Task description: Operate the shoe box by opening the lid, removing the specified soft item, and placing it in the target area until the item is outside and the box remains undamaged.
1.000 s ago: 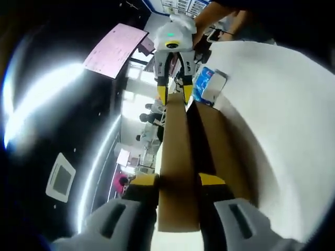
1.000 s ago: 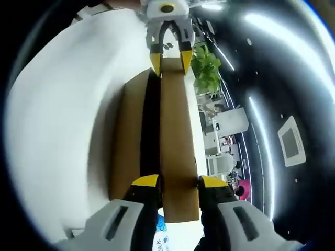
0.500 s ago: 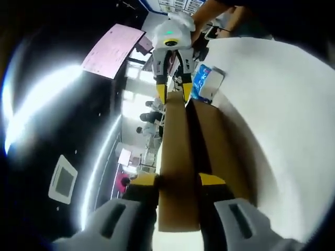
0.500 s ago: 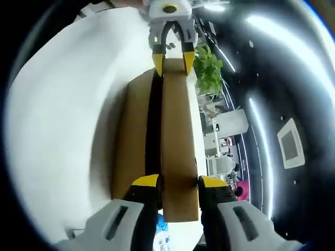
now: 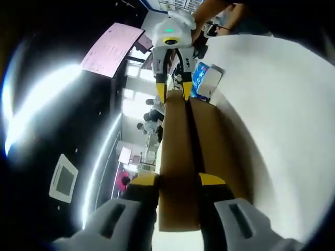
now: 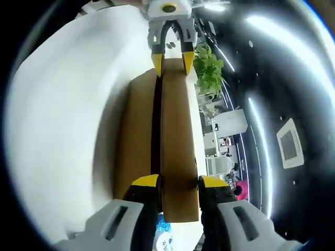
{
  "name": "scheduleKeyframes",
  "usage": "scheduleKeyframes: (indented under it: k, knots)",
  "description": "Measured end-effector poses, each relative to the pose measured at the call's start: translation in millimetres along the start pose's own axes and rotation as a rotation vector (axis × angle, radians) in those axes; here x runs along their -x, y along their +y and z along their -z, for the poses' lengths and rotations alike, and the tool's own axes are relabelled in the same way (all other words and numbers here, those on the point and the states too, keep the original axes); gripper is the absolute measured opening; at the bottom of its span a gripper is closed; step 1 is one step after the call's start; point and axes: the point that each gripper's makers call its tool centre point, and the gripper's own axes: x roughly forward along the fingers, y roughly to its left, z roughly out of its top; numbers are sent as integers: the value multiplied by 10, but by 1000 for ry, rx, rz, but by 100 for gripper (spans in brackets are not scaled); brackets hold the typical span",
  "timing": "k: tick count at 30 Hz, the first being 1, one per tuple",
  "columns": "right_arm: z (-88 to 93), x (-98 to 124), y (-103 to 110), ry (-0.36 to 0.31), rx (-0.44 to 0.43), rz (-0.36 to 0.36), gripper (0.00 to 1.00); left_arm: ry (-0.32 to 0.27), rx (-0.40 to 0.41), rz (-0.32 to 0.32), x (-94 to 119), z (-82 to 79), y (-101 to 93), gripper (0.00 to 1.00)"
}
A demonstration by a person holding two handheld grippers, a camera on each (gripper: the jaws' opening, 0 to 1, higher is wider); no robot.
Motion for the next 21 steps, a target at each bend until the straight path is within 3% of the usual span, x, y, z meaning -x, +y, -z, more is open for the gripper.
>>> scheduleKeyframes:
  k: [21]
  knots:
    - [-18, -8, 60, -1, -12, 0, 28, 51, 7, 2, -24, 100, -66, 30]
